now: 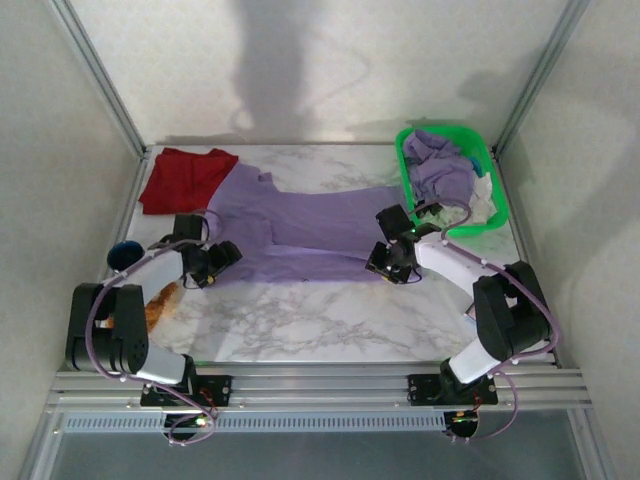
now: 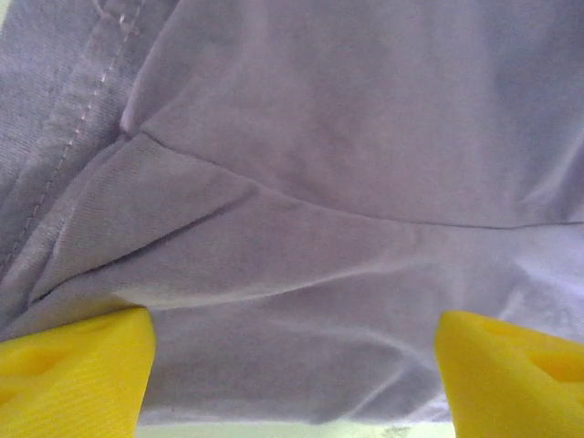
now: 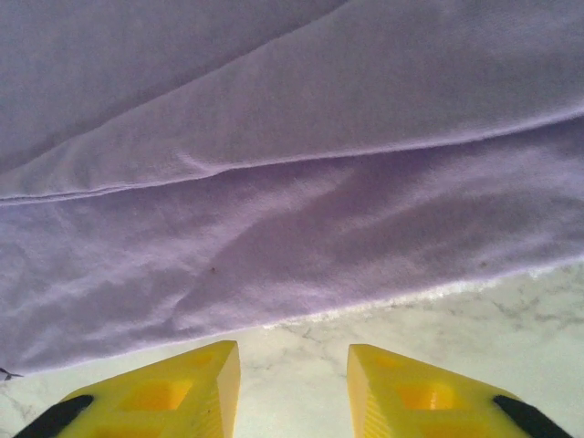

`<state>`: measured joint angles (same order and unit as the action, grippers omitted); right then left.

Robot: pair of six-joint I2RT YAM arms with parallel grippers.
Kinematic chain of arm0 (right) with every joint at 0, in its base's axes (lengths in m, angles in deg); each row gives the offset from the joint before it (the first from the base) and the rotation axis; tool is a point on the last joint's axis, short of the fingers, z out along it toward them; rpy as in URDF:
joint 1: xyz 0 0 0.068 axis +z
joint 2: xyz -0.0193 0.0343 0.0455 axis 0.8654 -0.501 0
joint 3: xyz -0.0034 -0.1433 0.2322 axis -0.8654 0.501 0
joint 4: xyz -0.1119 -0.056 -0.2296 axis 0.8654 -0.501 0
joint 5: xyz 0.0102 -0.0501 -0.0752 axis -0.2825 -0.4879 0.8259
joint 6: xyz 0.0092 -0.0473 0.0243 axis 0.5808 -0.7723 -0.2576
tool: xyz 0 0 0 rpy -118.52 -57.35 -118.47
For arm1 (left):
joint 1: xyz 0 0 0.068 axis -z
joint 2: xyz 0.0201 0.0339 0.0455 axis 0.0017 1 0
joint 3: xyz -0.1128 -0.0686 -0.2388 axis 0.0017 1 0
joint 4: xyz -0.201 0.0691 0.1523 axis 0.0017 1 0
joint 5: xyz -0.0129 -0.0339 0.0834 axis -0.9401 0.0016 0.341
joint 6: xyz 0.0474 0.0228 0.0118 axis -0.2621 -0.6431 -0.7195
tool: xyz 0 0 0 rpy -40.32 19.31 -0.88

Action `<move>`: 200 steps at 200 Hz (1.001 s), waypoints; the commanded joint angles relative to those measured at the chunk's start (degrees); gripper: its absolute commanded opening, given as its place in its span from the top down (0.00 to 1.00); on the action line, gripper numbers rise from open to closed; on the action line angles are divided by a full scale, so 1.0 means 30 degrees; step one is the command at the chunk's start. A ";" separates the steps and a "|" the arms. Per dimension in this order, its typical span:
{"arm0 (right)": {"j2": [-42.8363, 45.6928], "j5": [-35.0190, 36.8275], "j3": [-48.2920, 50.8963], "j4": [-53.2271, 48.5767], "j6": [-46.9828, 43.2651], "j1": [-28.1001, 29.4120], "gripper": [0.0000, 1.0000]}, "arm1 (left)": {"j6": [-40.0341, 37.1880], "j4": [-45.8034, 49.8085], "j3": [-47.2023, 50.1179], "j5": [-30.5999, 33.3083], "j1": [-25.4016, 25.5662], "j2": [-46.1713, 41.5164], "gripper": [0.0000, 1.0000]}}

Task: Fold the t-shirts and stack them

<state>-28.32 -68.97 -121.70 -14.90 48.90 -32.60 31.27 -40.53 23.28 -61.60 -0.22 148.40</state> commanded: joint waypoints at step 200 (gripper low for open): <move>0.1102 0.1622 0.1684 -0.2333 -0.0459 -0.0615 0.96 | -0.0630 0.0186 0.1118 0.2587 -0.1483 -0.0418 0.18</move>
<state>-29.08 -66.58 -116.00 -15.99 47.87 -34.30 28.86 -45.15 25.42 -55.41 -4.02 148.29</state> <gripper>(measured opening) 0.050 0.815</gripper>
